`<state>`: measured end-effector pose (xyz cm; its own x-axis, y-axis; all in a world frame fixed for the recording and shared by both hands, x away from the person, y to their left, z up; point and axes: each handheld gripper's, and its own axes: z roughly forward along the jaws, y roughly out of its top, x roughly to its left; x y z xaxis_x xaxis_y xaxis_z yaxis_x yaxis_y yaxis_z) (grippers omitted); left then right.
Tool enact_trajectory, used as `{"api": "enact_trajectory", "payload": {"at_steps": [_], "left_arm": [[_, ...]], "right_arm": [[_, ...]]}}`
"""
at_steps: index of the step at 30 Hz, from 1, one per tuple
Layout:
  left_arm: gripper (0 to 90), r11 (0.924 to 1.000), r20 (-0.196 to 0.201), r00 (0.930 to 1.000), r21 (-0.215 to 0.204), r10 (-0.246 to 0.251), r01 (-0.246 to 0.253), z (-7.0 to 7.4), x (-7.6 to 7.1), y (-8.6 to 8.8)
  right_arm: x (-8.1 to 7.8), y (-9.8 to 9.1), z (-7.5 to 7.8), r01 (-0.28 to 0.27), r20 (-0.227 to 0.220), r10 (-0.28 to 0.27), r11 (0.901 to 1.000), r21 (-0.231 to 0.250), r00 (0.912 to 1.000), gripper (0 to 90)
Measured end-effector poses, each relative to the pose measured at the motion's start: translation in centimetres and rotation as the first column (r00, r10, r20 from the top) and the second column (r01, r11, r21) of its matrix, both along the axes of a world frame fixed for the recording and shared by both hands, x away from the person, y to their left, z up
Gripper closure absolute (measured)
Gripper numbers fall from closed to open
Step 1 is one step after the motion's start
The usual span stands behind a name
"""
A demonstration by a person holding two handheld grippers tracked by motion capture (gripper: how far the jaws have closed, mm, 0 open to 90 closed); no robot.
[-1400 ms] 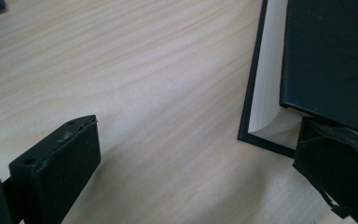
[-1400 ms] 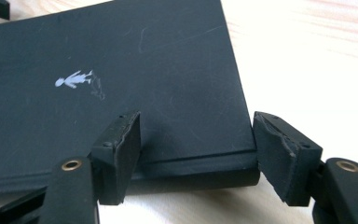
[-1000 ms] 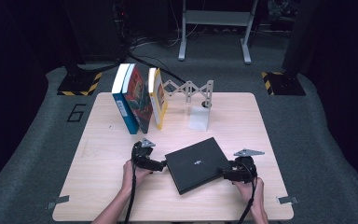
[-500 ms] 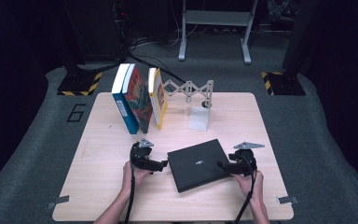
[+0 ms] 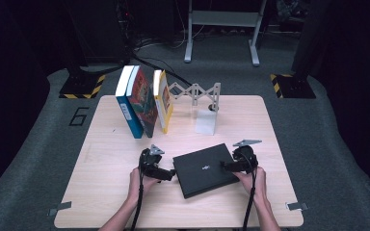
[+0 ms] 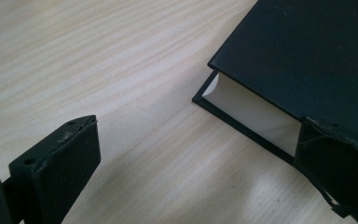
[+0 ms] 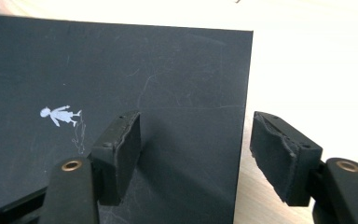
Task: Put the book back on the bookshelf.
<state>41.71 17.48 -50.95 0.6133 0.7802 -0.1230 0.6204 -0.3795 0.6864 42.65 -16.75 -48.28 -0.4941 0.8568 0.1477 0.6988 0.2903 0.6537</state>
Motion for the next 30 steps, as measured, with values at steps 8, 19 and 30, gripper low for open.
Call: {"api": "enact_trajectory", "payload": {"at_steps": [8, 19, 30], "left_arm": [[0.4, 0.9994, -0.016, 0.9999, 0.034, 0.004, -0.003, -1.0, 0.1, -0.8], [0.3, 0.999, -0.019, 0.9998, 0.044, 0.009, -0.008, -1.0, 1.9, -1.8], [0.1, 0.9994, 0.01, 0.9998, -0.029, 0.017, -0.017, -1.3, 3.2, -1.9]], "right_arm": [[-0.2, -0.7, -0.5, 0.013, -0.005, -0.012, 0.9972, 0.073, 0.9999, 38.9], [-2.2, -1.6, -0.5, 0.059, 0.003, -0.059, 0.9962, 0.064, 0.9983, 38.8], [-4.2, -2.7, -0.4, 0.086, 0.026, -0.087, 0.9951, 0.049, 0.9958, 39.1]]}}
